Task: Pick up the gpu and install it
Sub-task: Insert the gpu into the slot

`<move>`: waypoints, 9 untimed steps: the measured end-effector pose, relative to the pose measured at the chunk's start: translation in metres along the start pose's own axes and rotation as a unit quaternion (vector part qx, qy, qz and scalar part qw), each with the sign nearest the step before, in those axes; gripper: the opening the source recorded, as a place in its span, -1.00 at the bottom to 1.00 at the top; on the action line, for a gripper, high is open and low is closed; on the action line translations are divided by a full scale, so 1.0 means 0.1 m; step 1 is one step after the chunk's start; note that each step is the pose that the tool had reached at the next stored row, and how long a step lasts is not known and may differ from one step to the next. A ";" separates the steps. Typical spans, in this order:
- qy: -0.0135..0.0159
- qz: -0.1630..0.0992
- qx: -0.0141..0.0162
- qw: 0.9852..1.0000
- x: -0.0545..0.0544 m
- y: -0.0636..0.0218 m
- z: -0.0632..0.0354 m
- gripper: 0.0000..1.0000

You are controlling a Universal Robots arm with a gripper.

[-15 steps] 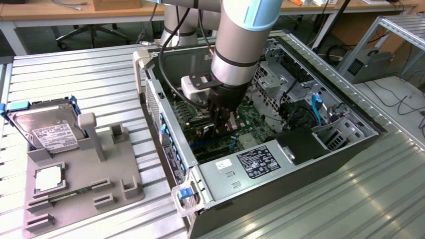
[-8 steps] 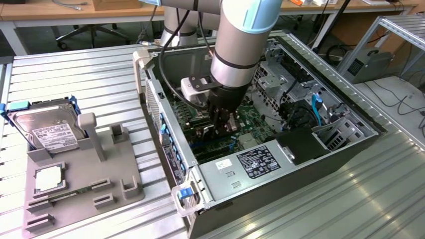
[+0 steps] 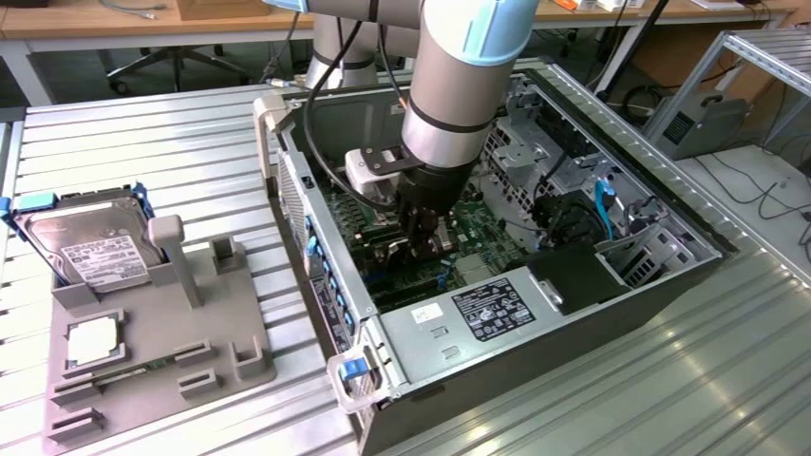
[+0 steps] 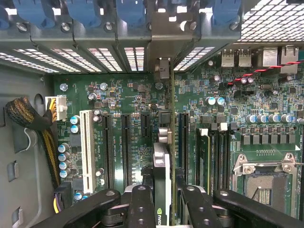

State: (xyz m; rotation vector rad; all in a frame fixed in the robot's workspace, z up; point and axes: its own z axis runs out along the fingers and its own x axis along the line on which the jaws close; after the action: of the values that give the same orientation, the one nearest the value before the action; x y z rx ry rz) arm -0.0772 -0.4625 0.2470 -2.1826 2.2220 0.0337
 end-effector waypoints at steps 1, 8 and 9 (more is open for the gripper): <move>0.000 0.000 0.000 1.000 0.00 0.000 0.000 -0.45; 0.000 0.000 0.000 1.000 0.00 0.001 0.000 -0.45; 0.000 0.000 0.000 1.000 0.00 0.001 0.000 -0.45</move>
State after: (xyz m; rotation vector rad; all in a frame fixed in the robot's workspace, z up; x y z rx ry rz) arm -0.0772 -0.4625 0.2470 -2.1826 2.2220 0.0337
